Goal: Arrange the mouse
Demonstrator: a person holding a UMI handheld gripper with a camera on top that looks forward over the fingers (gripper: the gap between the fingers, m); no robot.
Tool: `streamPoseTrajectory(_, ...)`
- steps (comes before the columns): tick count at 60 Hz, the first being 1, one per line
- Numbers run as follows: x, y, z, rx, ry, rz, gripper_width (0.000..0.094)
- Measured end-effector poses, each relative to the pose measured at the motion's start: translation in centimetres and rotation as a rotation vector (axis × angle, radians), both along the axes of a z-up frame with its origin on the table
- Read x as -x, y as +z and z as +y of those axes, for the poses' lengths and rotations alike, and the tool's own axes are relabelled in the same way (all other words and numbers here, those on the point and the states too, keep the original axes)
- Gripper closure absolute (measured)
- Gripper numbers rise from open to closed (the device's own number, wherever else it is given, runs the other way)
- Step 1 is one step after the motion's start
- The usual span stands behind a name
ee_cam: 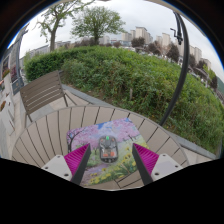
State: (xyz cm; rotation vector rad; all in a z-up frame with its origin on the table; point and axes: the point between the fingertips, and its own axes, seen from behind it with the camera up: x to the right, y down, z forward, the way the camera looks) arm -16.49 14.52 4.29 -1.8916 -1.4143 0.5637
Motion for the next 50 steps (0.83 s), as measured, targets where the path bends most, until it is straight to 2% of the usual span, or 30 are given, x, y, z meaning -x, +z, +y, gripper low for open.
streamPoseTrajectory(5,-5.1,4.2,-3.1,0.038,0.007,-0.016,0.0096)
streamPoseTrajectory(11,-13.7,8.6,-6.0,0.010,0.024,-0.051,0.0093)
streamPoseTrajectory(18,-23.7,11.2,-9.6,-0.013,0.036,-0.101,0.0093)
streamPoseTrajectory(25,-30.3,12.1,-12.6,-0.007,0.039,-0.122,0.0092)
streamPoseTrajectory(34,-33.9,13.0,-14.5,-0.018,0.042,-0.109,0.0089)
streamPoseTrajectory(50,-33.6,13.7,-14.7,-0.009,0.064,-0.100,0.0089)
